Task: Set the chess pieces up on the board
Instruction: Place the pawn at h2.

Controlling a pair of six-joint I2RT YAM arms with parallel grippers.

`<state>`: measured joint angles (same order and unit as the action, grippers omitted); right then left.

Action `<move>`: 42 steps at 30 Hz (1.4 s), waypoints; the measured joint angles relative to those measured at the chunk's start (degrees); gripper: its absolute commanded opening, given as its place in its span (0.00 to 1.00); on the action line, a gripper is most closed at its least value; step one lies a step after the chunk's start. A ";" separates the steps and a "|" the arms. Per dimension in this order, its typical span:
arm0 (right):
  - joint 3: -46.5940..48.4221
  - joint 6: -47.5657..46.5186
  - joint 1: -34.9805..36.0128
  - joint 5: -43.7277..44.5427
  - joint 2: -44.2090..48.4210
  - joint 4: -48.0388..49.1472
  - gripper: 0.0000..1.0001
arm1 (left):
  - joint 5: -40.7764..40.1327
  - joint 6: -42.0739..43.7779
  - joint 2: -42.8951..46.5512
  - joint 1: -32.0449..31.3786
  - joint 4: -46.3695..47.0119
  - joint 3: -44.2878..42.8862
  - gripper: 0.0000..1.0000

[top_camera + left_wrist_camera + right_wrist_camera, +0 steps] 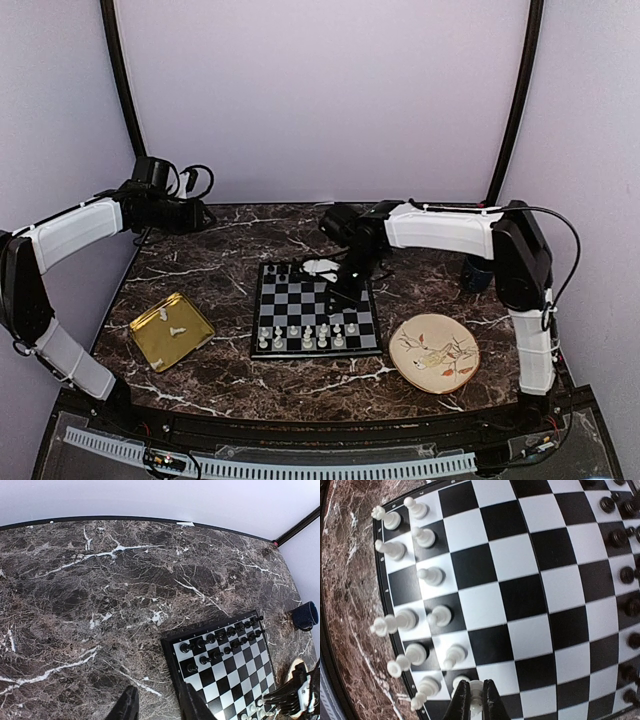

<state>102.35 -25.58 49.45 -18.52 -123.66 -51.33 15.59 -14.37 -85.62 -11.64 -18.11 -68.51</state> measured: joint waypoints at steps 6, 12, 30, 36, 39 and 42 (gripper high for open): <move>-11.17 -0.17 -3.74 0.83 8.24 2.29 0.05 | -0.02 0.22 -0.20 0.00 -0.04 0.00 0.31; -18.84 -0.50 -5.66 2.10 11.21 4.11 0.05 | 0.00 0.26 -0.76 0.00 -0.48 0.00 0.31; -21.86 -1.40 -5.60 1.60 11.80 5.95 0.10 | 0.02 0.44 -1.75 0.00 -0.94 0.00 0.31; -21.86 -1.51 -5.60 1.40 11.80 5.95 0.11 | 0.02 0.55 -1.81 0.00 -1.09 0.00 0.31; -21.97 -1.60 -5.60 1.38 11.80 5.97 0.12 | 0.02 0.66 -1.81 0.00 -1.25 -0.02 0.31; -22.16 -1.62 -5.60 1.40 11.80 5.97 0.13 | 0.04 0.68 -1.90 0.00 -1.31 -0.02 0.31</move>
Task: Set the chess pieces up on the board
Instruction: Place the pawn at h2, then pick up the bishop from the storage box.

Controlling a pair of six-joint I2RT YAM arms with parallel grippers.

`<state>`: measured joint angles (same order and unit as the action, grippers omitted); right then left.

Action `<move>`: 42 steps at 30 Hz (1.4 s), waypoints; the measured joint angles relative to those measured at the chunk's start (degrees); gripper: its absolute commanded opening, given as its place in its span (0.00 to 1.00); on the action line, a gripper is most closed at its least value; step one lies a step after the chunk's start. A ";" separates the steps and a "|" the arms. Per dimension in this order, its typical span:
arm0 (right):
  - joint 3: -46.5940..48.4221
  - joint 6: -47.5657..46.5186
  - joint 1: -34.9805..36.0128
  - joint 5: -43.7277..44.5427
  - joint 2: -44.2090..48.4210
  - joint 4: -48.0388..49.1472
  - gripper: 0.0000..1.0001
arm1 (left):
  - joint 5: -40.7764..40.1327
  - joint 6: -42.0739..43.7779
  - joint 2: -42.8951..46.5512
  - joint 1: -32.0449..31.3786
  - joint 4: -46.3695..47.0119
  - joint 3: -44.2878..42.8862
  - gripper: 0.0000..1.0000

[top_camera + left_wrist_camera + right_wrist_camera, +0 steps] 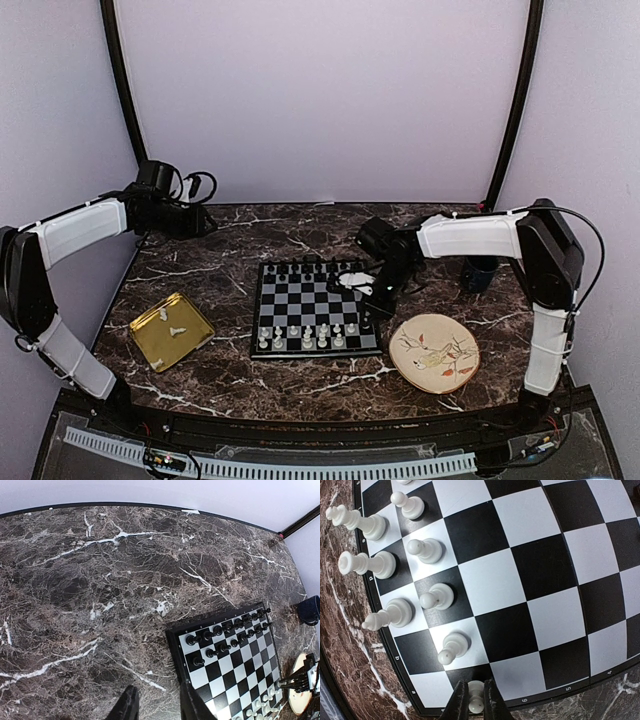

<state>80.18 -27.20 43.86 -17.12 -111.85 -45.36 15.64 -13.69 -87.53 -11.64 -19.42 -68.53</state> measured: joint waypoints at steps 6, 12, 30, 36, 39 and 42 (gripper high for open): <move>-0.63 -0.24 0.00 0.00 0.00 0.07 0.18 | 0.02 0.00 -0.48 0.00 0.00 0.00 0.31; -0.63 -0.26 0.00 0.00 0.00 0.15 0.22 | 0.04 0.00 -0.70 0.00 -0.04 0.00 0.31; 1.68 -0.39 -3.13 -3.08 5.35 -2.27 0.35 | -6.23 -1.44 -3.19 0.00 -6.25 -2.54 0.30; -1.81 -0.42 -8.94 -5.86 12.31 1.73 0.36 | -12.41 -3.76 -2.69 0.00 -13.75 -1.27 0.29; -5.33 -0.35 -11.52 -7.85 13.84 4.50 0.36 | -14.19 -4.59 -0.70 0.00 -17.64 2.14 0.32; -7.96 -0.35 -12.92 -9.40 13.81 6.43 0.36 | -14.45 -4.79 1.09 0.00 -21.84 4.90 0.36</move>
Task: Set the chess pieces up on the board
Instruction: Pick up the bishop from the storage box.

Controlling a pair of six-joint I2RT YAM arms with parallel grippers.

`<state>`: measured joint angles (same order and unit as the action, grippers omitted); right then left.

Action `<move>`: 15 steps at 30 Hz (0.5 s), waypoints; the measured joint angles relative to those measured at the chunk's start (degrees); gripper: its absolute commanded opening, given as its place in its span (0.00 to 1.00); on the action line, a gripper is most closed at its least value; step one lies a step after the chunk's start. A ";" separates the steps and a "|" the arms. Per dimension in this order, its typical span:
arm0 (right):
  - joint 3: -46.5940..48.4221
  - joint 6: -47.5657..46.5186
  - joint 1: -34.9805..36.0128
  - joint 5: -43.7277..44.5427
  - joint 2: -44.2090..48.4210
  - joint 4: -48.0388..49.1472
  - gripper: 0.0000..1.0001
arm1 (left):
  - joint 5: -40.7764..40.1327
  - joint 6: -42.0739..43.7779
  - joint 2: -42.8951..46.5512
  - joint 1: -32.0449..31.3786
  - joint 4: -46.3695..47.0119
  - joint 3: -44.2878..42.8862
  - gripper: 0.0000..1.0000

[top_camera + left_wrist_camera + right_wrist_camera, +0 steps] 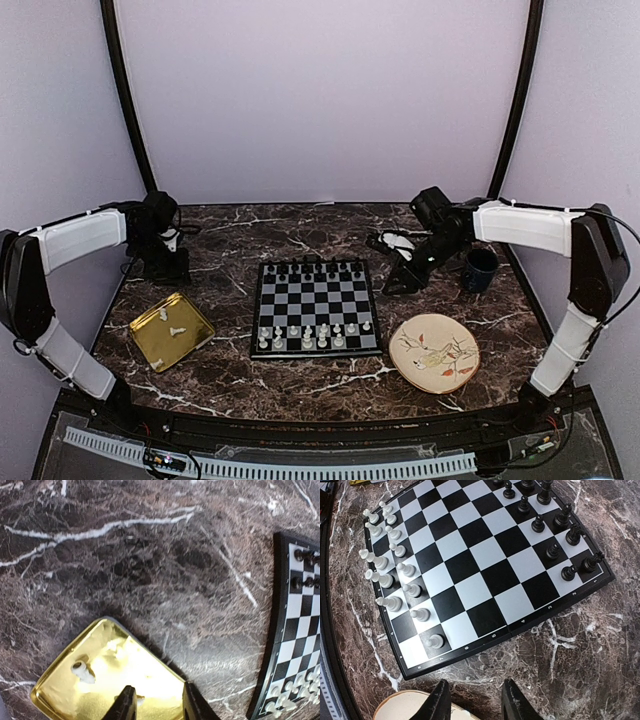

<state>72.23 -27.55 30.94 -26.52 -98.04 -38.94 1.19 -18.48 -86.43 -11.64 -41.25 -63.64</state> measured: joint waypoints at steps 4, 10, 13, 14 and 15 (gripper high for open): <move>-0.83 -0.09 -0.13 -1.84 0.00 1.01 0.36 | 1.18 1.95 0.22 0.00 -4.81 1.62 0.43; -1.77 -0.46 -0.13 -3.85 0.59 2.45 0.36 | 2.23 6.25 -2.60 -1.81 -11.06 1.20 0.51; -2.36 -0.50 -0.13 -4.39 1.70 2.56 0.36 | 2.78 7.85 -5.53 -4.61 -13.25 0.50 0.50; -2.43 -0.52 -0.13 -4.59 2.10 2.60 0.36 | 3.08 8.41 -6.49 -5.60 -13.86 0.07 0.49; -2.45 -0.52 -0.13 -4.76 2.47 2.67 0.36 | 3.37 8.92 -7.23 -6.25 -14.23 -0.37 0.48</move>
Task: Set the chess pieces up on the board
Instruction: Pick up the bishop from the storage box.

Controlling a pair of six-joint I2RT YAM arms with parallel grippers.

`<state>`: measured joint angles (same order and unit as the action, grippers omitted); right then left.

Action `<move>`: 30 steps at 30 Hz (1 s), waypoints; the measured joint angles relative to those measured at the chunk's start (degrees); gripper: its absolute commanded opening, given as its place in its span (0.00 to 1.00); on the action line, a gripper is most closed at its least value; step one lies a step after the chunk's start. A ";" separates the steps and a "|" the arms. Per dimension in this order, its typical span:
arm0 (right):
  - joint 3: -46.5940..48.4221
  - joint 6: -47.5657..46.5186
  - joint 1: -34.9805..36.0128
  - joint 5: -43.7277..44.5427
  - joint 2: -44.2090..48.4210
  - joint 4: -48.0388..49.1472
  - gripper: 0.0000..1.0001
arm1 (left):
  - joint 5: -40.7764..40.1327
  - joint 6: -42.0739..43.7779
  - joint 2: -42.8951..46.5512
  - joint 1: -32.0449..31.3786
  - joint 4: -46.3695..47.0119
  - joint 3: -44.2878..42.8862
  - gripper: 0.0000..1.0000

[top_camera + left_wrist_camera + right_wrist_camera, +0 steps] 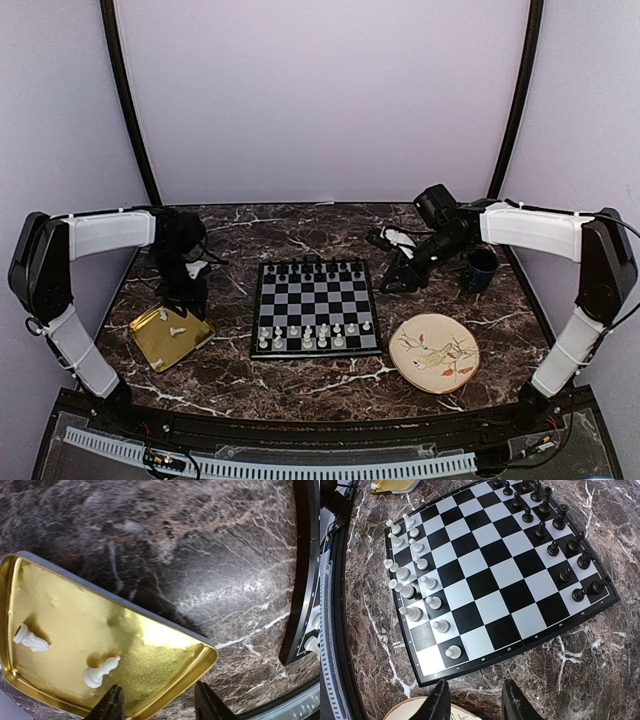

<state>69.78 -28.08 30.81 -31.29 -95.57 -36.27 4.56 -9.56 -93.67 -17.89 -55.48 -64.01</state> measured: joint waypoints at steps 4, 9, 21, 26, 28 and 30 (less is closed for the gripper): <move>-0.26 -0.13 0.00 -0.70 1.18 0.28 0.36 | -1.49 3.02 -5.75 -3.34 -4.61 -7.63 0.46; -0.37 -0.15 0.00 -1.14 1.31 0.28 0.36 | -7.89 5.90 -9.86 -5.22 -5.99 -12.87 0.45; -0.92 -0.20 -0.02 -1.31 1.40 0.28 0.36 | -13.14 21.18 3.58 -5.05 -3.54 1.55 0.43; -0.92 -0.33 -0.02 -1.73 1.40 0.24 0.36 | -13.29 25.03 9.57 -5.05 -2.16 6.86 0.44; -0.92 -0.37 -0.02 -1.90 1.38 0.24 0.36 | -13.46 25.70 10.03 -5.05 -1.05 7.54 0.44; -0.92 -0.37 -0.02 -1.97 1.38 0.26 0.36 | -13.73 25.97 9.73 -5.05 0.22 8.11 0.44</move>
<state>68.86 -28.45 30.79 -33.26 -94.19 -36.01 -9.17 16.40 -83.94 -22.94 -55.27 -55.90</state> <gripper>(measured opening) 0.361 0.436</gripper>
